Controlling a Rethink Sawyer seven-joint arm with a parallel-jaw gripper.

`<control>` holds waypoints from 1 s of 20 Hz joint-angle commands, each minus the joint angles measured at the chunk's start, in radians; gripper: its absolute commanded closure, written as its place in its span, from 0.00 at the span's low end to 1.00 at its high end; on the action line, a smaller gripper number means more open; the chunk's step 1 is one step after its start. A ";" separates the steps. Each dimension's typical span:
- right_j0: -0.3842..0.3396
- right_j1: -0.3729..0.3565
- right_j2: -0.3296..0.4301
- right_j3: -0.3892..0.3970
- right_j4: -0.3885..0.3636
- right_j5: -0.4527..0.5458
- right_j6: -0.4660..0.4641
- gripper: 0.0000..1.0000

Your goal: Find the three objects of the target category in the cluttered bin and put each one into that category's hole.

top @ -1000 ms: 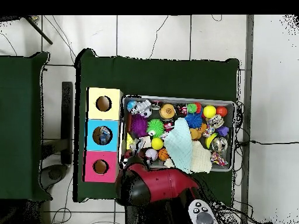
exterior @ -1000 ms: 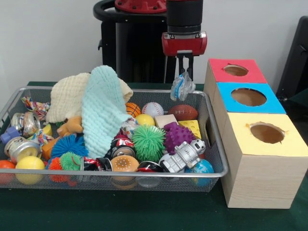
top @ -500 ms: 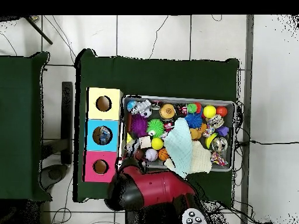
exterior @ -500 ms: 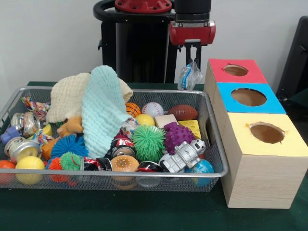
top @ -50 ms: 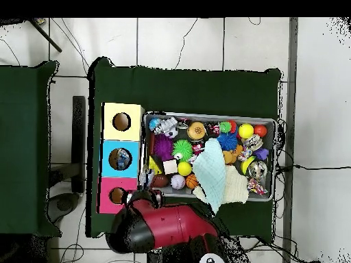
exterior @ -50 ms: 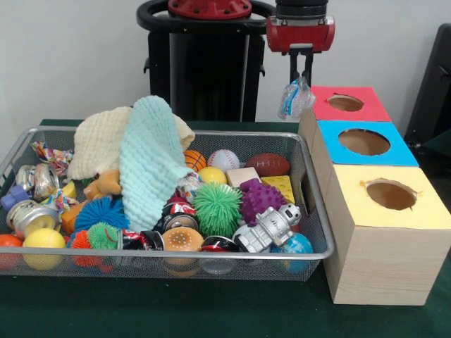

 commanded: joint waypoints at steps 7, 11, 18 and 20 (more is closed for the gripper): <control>0.043 0.005 -0.010 -0.016 0.071 0.099 0.135 1.00; 0.057 0.015 -0.020 -0.023 0.076 0.091 0.136 1.00; 0.081 0.024 -0.039 -0.033 0.080 0.084 0.138 1.00; 0.090 0.029 -0.044 -0.036 0.083 0.079 0.143 1.00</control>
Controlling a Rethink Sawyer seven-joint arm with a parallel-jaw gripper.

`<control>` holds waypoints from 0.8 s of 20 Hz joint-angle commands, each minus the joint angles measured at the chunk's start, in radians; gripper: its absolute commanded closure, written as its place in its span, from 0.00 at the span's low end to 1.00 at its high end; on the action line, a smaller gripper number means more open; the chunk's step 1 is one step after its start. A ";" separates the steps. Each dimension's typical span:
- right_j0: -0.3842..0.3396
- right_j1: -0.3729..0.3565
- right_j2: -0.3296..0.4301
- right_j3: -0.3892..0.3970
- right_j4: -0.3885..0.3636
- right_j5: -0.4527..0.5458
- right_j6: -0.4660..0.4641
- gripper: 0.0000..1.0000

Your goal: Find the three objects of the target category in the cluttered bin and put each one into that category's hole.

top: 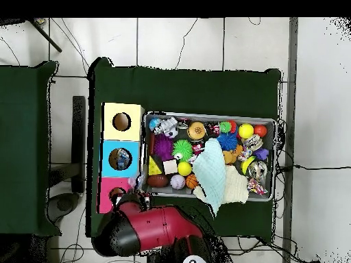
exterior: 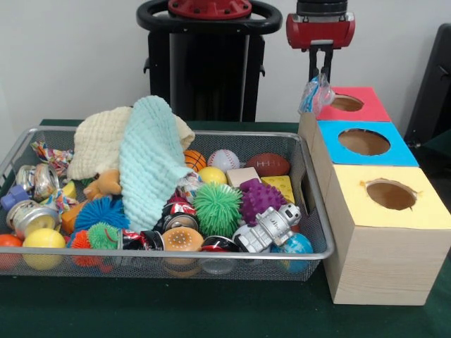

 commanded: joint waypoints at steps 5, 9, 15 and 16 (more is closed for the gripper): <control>0.047 0.035 -0.041 -0.052 0.058 0.080 0.154 1.00; 0.069 0.037 -0.052 -0.063 0.072 0.088 0.158 1.00; 0.116 0.034 -0.078 -0.080 0.098 0.107 0.170 1.00; 0.127 0.033 -0.086 -0.085 0.103 0.113 0.173 1.00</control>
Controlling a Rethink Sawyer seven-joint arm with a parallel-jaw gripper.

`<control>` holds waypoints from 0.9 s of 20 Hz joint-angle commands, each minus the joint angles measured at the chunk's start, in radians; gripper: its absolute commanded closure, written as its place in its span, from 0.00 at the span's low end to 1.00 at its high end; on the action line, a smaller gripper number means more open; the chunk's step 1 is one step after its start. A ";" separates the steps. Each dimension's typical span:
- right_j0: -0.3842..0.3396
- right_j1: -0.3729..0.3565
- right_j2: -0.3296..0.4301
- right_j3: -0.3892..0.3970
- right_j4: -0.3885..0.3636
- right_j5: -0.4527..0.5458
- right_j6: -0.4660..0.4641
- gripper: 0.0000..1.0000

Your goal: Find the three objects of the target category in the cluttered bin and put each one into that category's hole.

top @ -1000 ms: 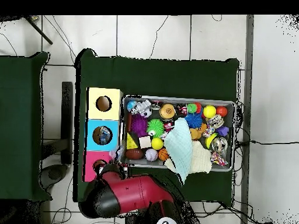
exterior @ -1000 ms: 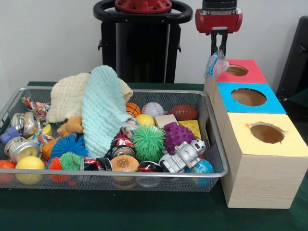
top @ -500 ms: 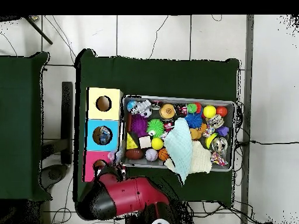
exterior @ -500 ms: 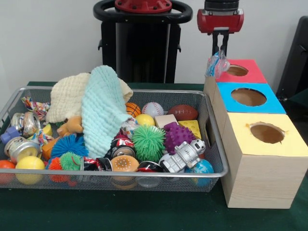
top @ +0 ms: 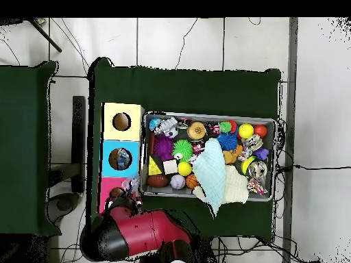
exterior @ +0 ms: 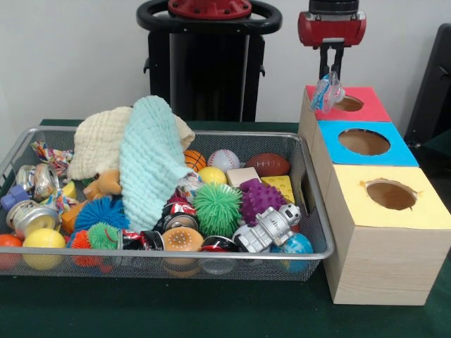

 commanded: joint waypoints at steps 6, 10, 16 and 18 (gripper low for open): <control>0.077 0.031 -0.067 -0.102 0.089 0.136 0.178 1.00; 0.099 0.040 -0.081 -0.115 0.105 0.143 0.178 1.00; 0.130 0.053 -0.103 -0.125 0.125 0.145 0.181 1.00; 0.146 0.057 -0.114 -0.129 0.133 0.144 0.187 1.00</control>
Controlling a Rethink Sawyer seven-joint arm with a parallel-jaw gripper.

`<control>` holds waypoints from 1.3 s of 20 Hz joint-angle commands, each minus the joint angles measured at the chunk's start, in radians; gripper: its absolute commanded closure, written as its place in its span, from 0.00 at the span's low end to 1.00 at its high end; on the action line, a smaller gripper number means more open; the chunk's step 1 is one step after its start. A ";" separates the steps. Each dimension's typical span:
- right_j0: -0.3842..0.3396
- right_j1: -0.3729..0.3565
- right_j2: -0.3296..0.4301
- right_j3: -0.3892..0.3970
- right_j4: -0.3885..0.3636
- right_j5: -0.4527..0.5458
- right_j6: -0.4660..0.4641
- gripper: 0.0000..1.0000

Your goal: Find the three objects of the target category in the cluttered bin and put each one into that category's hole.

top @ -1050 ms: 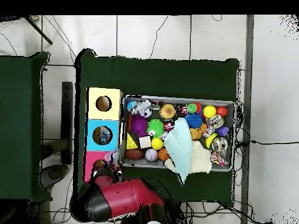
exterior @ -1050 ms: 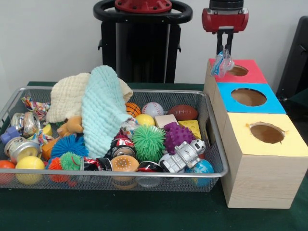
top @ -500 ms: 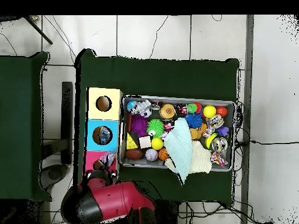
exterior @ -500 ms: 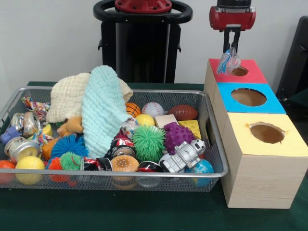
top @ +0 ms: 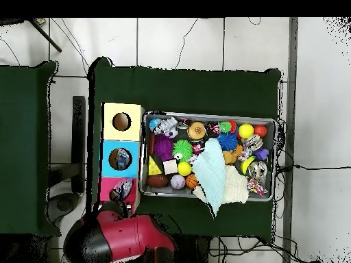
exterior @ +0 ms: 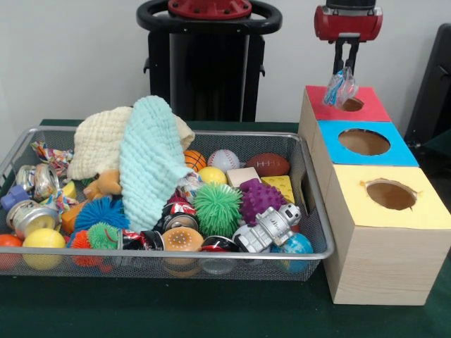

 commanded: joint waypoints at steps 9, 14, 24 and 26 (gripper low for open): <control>0.067 0.070 -0.064 -0.117 0.094 0.117 0.188 1.00; 0.070 0.075 -0.073 -0.123 0.102 0.122 0.174 1.00; 0.093 0.093 -0.092 -0.200 0.106 0.195 0.154 1.00; 0.093 0.096 -0.092 -0.213 0.105 0.207 0.153 1.00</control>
